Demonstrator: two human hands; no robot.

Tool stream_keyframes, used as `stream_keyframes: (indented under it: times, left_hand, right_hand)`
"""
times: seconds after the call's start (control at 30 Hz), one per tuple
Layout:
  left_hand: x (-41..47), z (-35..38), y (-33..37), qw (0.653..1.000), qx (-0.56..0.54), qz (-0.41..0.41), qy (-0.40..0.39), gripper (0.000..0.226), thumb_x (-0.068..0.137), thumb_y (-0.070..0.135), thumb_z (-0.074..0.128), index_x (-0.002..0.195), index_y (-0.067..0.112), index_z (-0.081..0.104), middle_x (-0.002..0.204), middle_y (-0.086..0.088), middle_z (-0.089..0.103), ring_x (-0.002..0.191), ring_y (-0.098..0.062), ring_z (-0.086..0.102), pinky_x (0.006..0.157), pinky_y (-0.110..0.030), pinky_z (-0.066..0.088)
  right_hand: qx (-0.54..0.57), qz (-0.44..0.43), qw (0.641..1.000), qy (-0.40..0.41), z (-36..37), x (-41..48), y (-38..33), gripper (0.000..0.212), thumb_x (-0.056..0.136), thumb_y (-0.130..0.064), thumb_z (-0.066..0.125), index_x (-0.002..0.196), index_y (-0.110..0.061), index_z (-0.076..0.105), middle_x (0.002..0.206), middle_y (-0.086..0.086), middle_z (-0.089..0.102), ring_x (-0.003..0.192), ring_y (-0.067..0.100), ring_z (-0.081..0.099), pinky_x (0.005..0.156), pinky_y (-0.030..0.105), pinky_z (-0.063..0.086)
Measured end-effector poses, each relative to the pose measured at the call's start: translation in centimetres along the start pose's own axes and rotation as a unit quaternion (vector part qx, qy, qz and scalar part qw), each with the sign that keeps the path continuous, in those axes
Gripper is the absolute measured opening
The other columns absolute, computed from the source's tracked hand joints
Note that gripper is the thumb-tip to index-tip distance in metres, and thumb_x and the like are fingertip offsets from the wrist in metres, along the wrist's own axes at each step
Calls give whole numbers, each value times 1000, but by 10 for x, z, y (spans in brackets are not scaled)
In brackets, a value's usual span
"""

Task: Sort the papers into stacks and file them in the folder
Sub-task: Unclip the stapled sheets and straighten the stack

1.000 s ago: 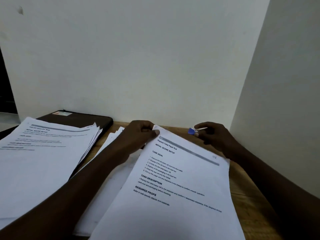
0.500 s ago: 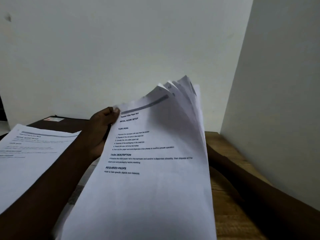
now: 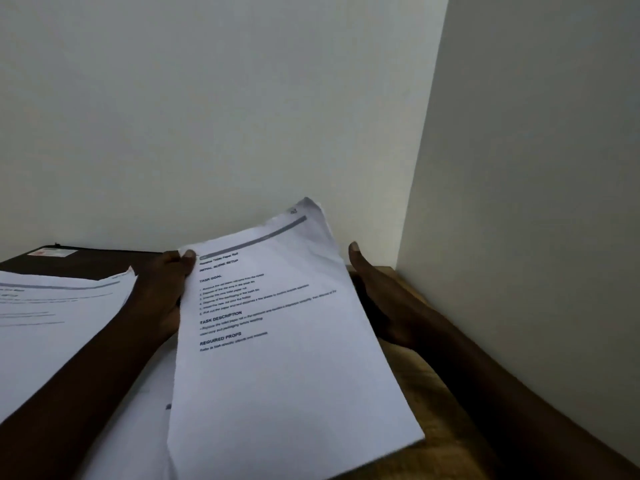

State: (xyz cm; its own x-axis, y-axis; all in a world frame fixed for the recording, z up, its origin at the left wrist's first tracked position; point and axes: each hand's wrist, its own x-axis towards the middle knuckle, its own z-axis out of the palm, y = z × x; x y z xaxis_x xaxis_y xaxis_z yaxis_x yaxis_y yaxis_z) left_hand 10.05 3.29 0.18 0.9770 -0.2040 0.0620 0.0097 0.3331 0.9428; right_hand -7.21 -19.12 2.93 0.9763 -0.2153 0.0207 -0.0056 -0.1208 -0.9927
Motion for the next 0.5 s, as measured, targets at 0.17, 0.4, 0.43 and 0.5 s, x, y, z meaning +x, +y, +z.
stream_keyframes:
  times: [0.17,0.4,0.43,0.5]
  left_hand:
    - [-17,9,4,998,-58,-16,-34,25,103,24,48,114,8,63,115,-14,68,94,-28,69,77,-44,56]
    - [-73,83,6,969,102,-26,-223,22,93,9,63,114,15,62,96,-6,77,78,-21,74,53,-30,56]
    - [-76,97,4,965,114,-24,-234,32,91,4,64,121,15,59,102,-9,76,81,-22,75,51,-29,55]
    - [-81,125,1,957,143,-17,-250,42,90,-3,63,127,14,56,107,-14,74,77,-22,75,53,-30,58]
  right_hand:
    - [-129,-17,991,34,-4,-44,30,24,89,-34,68,109,-22,70,100,-2,75,91,17,72,90,43,56]
    - [-212,-37,940,266,-86,-35,3,17,80,-28,76,91,-15,73,96,8,75,84,22,71,70,35,56]
    - [-270,-35,919,285,-99,-31,-3,18,81,-27,75,94,-14,73,96,6,74,86,21,69,65,29,51]
    - [-356,-45,873,330,-115,-25,-16,23,84,-19,70,106,-12,71,103,7,70,95,23,65,65,24,43]
